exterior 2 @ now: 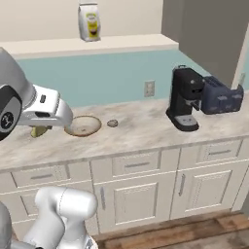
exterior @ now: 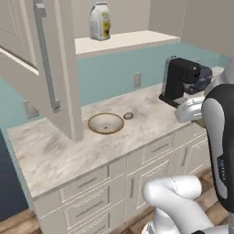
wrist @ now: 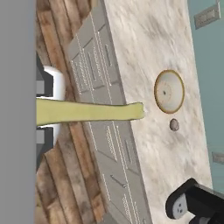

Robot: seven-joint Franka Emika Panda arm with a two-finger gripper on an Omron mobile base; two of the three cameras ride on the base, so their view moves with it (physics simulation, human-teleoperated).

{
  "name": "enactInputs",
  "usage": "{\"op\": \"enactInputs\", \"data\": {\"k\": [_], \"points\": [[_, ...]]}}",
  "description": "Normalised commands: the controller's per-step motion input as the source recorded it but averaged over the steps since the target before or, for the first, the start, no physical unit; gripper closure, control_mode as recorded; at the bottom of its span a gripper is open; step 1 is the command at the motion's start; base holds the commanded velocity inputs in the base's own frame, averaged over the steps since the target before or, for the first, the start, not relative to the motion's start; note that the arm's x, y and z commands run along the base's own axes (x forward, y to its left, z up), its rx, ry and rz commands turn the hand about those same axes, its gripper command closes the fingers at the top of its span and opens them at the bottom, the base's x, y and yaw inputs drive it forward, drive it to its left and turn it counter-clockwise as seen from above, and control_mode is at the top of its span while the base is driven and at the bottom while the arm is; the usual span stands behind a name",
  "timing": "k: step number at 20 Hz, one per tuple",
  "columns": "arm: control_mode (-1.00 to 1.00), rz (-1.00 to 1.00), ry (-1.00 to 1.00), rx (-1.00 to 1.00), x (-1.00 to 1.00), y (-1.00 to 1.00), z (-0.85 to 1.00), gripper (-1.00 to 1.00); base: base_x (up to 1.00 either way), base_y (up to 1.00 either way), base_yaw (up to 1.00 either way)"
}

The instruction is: Pick the egg and butter from the fridge and place them by the bowl for mixing.

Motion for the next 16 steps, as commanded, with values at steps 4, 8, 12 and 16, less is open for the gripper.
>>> {"op": "enactInputs", "data": {"k": [4, 8, 12, 16], "points": [[1.00, 0.00, 0.00, 0.00, 0.00, 0.00, 0.00, 1.00, 0.90, -0.55, 0.24], [1.00, 0.00, 0.00, 0.00, 0.00, 0.00, 0.00, 1.00, 0.44, -0.64, 0.25], [1.00, 0.00, 0.00, 0.00, 0.00, 0.00, 0.00, 1.00, 0.18, -0.23, 0.26], [1.00, 0.00, 0.00, 0.00, 0.00, 0.00, 0.00, 1.00, 0.34, 0.00, 0.36]]}}
